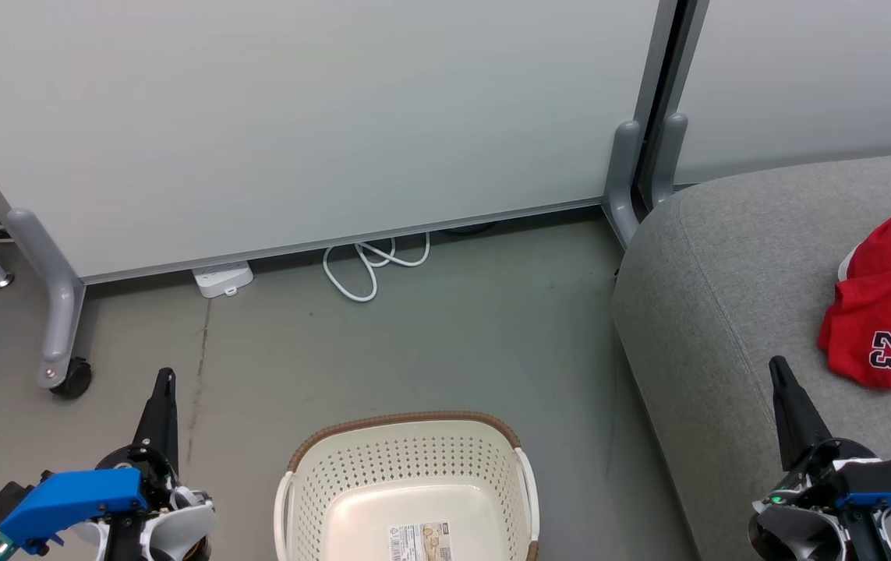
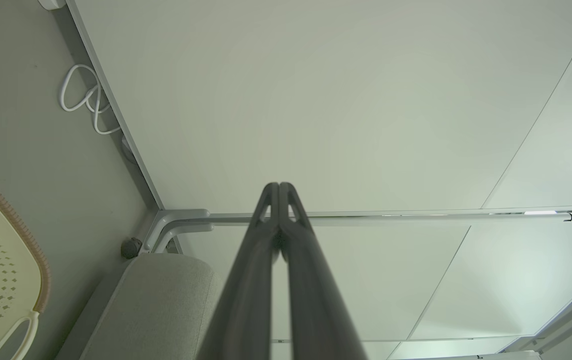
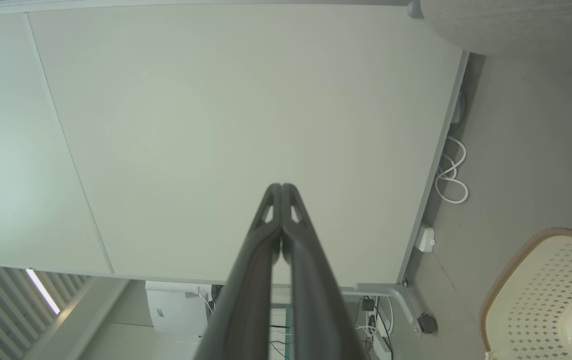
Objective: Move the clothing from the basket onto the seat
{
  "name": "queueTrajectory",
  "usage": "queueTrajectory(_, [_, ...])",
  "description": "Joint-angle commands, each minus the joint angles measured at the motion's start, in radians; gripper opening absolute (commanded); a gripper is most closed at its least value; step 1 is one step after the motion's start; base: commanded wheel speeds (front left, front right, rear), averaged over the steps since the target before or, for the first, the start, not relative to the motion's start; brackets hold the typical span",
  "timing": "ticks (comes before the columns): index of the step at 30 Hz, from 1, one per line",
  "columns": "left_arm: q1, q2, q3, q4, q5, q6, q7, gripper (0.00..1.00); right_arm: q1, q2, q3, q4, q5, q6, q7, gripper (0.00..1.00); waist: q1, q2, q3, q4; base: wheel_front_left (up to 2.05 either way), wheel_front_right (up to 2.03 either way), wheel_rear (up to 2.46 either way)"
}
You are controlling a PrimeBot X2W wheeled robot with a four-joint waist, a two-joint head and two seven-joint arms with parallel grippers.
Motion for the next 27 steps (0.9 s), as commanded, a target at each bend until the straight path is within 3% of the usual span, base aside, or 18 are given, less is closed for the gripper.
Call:
queueTrajectory(1, [-0.01,0.0,0.002,-0.004,-0.002,-0.01,0.004,0.0,-0.014,0.002,-0.002,-0.003,0.002,0.0,0.003,0.0,0.0,-0.0001,0.0,0.0,0.0,0.0,0.0])
queueTrajectory(27, [-0.01,0.0,0.002,-0.004,-0.002,-0.01,0.004,0.0,-0.014,0.002,-0.001,-0.003,0.003,0.0,0.003,0.0,0.0,-0.0001,0.0,0.0,0.0,0.0,0.0])
